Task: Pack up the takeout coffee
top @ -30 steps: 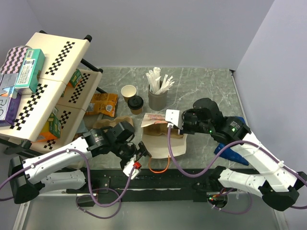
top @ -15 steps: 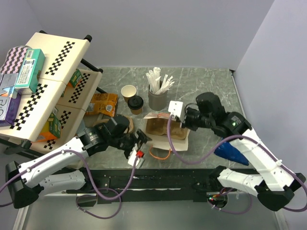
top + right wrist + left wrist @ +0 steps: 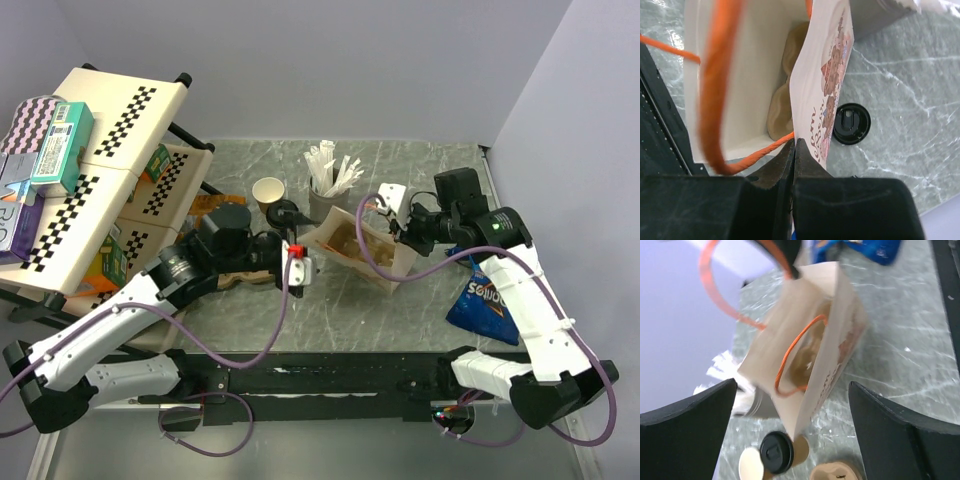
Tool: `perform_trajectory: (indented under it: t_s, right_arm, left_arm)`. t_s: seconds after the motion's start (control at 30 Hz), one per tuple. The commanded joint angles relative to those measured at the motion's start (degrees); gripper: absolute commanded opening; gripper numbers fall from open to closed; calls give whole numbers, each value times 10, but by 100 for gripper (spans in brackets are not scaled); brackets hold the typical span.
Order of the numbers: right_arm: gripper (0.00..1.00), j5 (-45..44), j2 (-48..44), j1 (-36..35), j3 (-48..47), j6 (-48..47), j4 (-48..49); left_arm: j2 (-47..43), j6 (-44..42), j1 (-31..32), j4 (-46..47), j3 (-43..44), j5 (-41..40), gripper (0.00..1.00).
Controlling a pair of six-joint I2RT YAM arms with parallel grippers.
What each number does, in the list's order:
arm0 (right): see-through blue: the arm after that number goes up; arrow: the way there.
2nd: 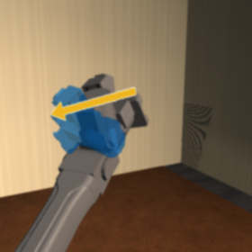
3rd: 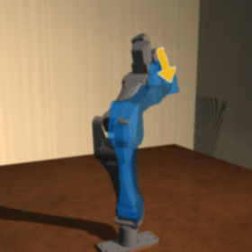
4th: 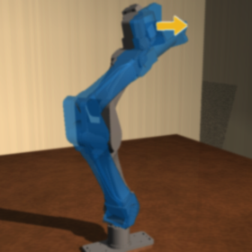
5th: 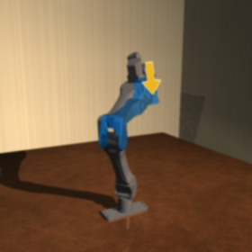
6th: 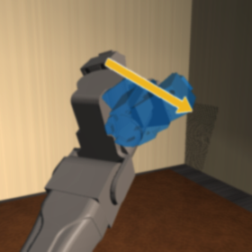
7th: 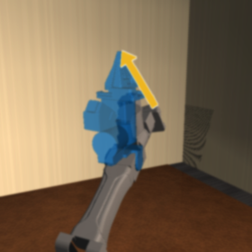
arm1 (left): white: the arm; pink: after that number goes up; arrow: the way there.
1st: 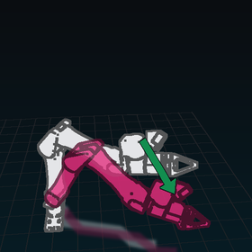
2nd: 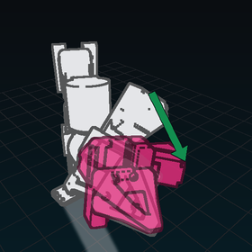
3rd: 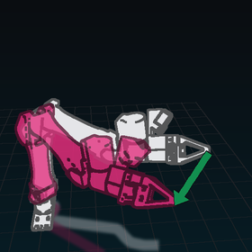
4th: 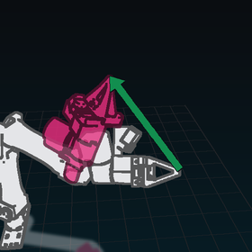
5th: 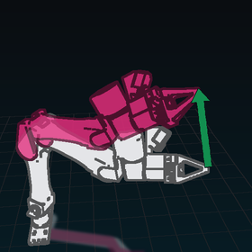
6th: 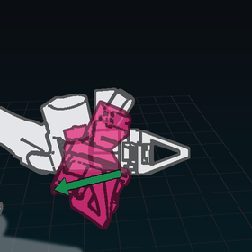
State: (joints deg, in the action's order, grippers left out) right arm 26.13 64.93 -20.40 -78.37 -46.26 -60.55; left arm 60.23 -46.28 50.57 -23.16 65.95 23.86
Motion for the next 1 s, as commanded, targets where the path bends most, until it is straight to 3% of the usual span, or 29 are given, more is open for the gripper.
perform_trajectory:
  t_s: [0.0, 0.23, 0.4, 0.47, 0.5, 0.6, 0.73, 0.97]
  right_arm:
    - [0, 30, -2, 14, 13, -14, -19]
    - [3, 1, 12, 27, 25, 20, 26]
    - [41, -13, 32, 42, -27, 63, 30]
    - [50, -15, 34, 47, -49, 82, 31]
    - [59, -19, 33, 48, -56, 89, 29]
    - [68, -24, 31, 54, -81, 113, 26]
    - [73, -25, 25, 61, -112, 137, 21]
    - [73, -18, 12, 70, -55, 107, 66]
  left_arm:
    - [-30, 86, -13, 24, 23, -68, 99]
    - [12, 203, -91, 14, 81, -120, 99]
    - [69, 229, -139, -12, 135, -125, 99]
    - [88, 243, -151, -17, 151, -128, 99]
    - [109, 249, -165, -20, 157, -123, 99]
    - [158, 275, -187, -53, 184, -106, 99]
    - [201, 298, -198, -69, 195, -96, 99]
    - [268, 301, -208, -69, 212, -101, 99]
